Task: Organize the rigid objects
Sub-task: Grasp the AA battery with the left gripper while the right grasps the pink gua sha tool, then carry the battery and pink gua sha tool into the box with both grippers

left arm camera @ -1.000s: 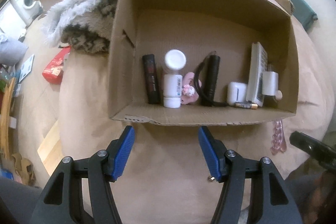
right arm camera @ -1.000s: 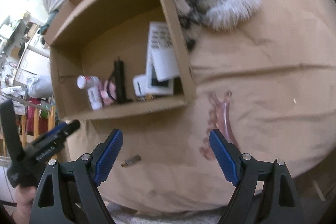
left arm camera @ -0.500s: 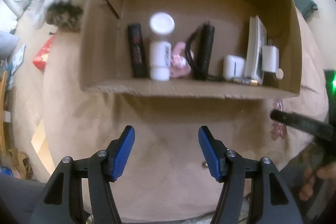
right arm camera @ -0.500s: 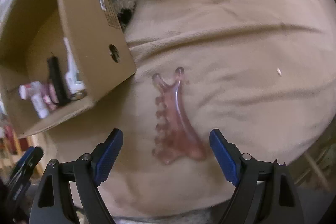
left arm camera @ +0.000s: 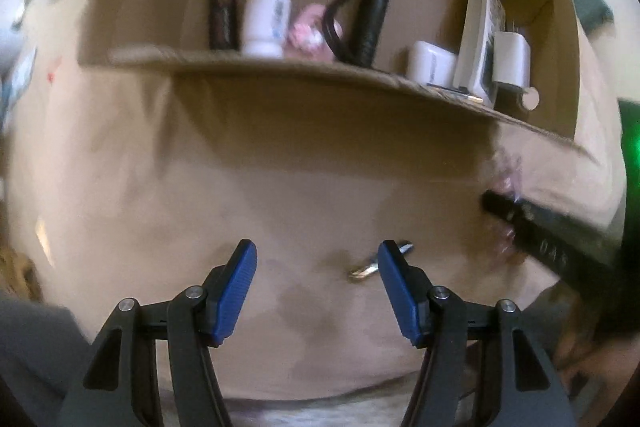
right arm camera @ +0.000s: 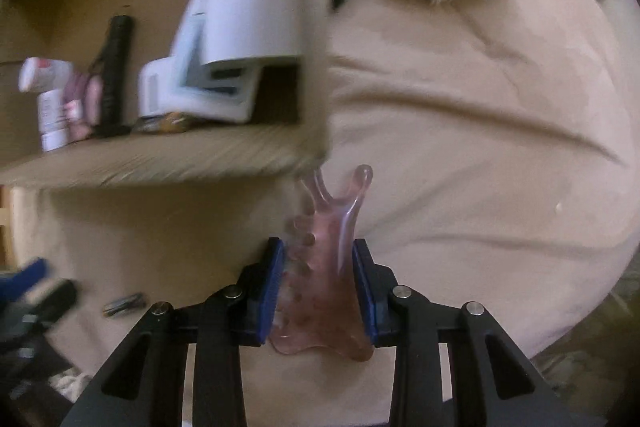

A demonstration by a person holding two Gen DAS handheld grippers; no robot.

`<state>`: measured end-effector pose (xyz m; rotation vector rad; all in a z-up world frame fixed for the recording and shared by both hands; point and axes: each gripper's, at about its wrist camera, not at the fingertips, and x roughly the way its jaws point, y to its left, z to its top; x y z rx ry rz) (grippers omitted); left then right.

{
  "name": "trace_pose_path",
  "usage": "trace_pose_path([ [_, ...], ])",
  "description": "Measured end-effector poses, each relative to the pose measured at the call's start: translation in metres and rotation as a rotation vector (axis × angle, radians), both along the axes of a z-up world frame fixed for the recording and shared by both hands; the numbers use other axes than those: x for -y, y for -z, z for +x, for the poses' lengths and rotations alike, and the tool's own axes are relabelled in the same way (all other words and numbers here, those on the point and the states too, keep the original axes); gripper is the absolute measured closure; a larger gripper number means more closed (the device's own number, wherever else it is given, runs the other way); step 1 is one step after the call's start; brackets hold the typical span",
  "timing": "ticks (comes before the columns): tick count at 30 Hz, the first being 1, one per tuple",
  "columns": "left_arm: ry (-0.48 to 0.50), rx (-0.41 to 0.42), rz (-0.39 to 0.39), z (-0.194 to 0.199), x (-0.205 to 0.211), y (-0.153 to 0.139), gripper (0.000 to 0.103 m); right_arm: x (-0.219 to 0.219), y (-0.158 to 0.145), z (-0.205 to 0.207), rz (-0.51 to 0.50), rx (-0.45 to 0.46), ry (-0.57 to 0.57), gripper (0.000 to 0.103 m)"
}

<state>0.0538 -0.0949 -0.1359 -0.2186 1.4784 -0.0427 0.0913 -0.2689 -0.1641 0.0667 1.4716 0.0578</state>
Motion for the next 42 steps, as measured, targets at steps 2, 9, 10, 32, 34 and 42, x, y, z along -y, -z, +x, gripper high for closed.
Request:
trace_pose_path([
  [2, -0.048, -0.013, -0.02, -0.001, 0.005, 0.005, 0.043, 0.003, -0.002, -0.005, 0.025, -0.004, 0.014, 0.067],
  [9, -0.131, -0.021, 0.04, -0.002, 0.026, 0.015, 0.043, 0.02, -0.001, -0.002, 0.05, -0.022, 0.059, 0.067],
  [10, -0.139, -0.014, 0.042, -0.005, 0.03, 0.015, 0.043, 0.022, 0.0, 0.002, 0.05, -0.02, 0.057, 0.067],
  [32, 0.024, 0.054, 0.151, -0.008, 0.047, -0.013, 0.064, -0.015, -0.01, -0.02, 0.052, -0.002, -0.053, 0.067],
  [34, 0.036, 0.095, 0.169, -0.009, 0.037, -0.029, 0.064, -0.022, -0.016, -0.024, 0.087, 0.006, -0.077, 0.067],
  [42, 0.002, 0.157, 0.165, -0.01, -0.01, -0.067, 0.065, -0.05, -0.047, -0.043, 0.191, 0.095, -0.145, 0.067],
])
